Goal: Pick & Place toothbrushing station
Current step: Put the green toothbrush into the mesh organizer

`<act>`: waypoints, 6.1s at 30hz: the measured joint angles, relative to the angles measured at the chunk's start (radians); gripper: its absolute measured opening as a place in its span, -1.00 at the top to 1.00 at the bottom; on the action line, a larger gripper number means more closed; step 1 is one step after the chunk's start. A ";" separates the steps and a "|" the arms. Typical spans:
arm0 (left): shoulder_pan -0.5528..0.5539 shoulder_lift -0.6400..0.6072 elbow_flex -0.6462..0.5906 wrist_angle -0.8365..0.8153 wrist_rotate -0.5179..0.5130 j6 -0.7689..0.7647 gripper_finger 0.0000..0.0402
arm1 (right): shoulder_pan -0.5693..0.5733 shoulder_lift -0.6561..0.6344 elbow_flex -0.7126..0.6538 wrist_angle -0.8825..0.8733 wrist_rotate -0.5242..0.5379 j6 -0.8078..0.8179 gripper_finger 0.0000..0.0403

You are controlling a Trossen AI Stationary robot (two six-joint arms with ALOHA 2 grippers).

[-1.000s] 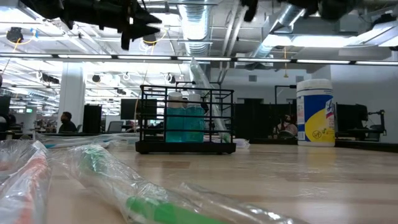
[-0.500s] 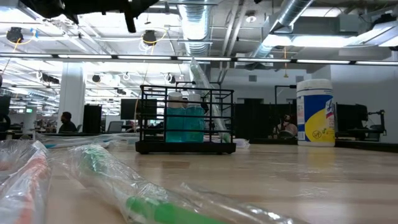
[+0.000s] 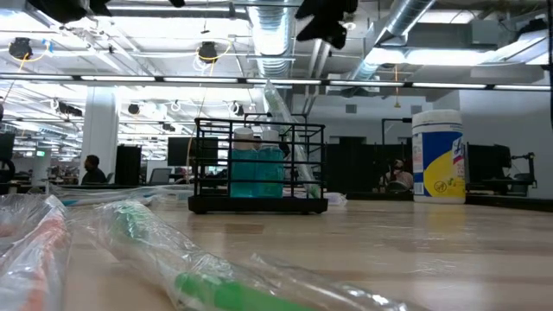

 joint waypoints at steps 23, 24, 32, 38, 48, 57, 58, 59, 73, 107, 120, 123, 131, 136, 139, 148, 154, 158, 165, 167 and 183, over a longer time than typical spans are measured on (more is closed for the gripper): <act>-0.040 0.001 0.000 -0.332 0.031 0.148 0.65 | 0.351 -0.032 -0.269 0.374 -0.236 0.422 0.17; -0.037 0.001 0.000 -0.348 0.060 0.152 0.67 | 0.370 -0.031 -0.281 0.436 -0.201 0.480 0.17; 0.022 -0.058 0.000 -0.612 0.211 0.295 0.59 | 0.516 0.153 -0.281 0.694 0.135 0.932 0.15; 0.081 -0.111 0.000 -0.780 0.211 0.456 0.43 | 0.594 0.393 -0.149 0.783 0.205 1.176 0.17; 0.110 -0.094 0.000 -1.001 0.192 0.604 0.32 | 0.552 0.587 0.098 0.771 0.207 1.167 0.19; 0.111 -0.089 0.000 -1.010 0.188 0.613 0.32 | 0.530 0.556 0.109 0.389 0.197 1.145 0.18; 0.110 -0.089 0.000 -1.010 0.188 0.613 0.32 | 0.530 0.555 0.109 0.372 0.197 1.144 0.18; 0.111 -0.089 0.000 -1.009 0.188 0.613 0.32 | 0.533 0.555 0.108 0.371 0.197 1.144 0.18; 0.111 -0.089 0.000 -1.015 0.184 0.632 0.34 | 0.522 0.555 0.087 0.423 0.205 1.147 0.18; 0.111 -0.089 0.000 -1.022 0.188 0.635 0.37 | 0.475 0.722 0.085 0.615 0.152 1.056 0.19; 0.110 -0.062 -0.001 -1.020 0.185 0.638 0.37 | 0.531 0.722 0.085 0.592 0.146 1.080 0.29; 0.110 -0.044 -0.001 -1.022 0.185 0.636 0.37 | 0.521 0.722 0.085 0.588 0.147 1.051 0.58; 0.110 -0.037 -0.001 -1.015 0.186 0.636 0.37 | 0.483 0.721 0.085 0.729 0.151 0.972 0.99; 0.110 -0.038 -0.001 -0.976 0.189 0.614 0.37 | 0.449 0.688 0.086 0.816 0.131 0.933 0.99; 0.110 -0.038 -0.001 -0.909 0.190 0.564 0.37 | 0.421 0.626 0.086 0.821 0.134 0.882 1.00; 0.110 -0.039 -0.001 -0.745 0.226 0.453 0.37 | 0.324 0.333 0.088 0.802 0.481 0.632 1.00; 0.110 -0.039 -0.001 -0.504 0.222 0.282 0.37 | 0.283 0.146 0.089 0.645 0.742 0.442 1.00; 0.141 -0.048 0.000 -0.467 0.216 0.264 0.38 | 0.252 0.046 0.087 0.393 0.834 0.370 1.00; 0.227 -0.054 0.000 -0.463 0.211 0.267 0.56 | 0.157 -0.062 0.033 0.233 0.824 0.248 1.00; 0.236 -0.054 0.000 -0.462 0.210 0.264 0.60 | 0.127 -0.091 -0.043 0.333 0.783 0.219 1.00; 0.245 -0.033 0.000 -0.541 0.196 0.271 0.77 | 0.071 -0.244 -0.726 1.261 0.562 0.324 1.00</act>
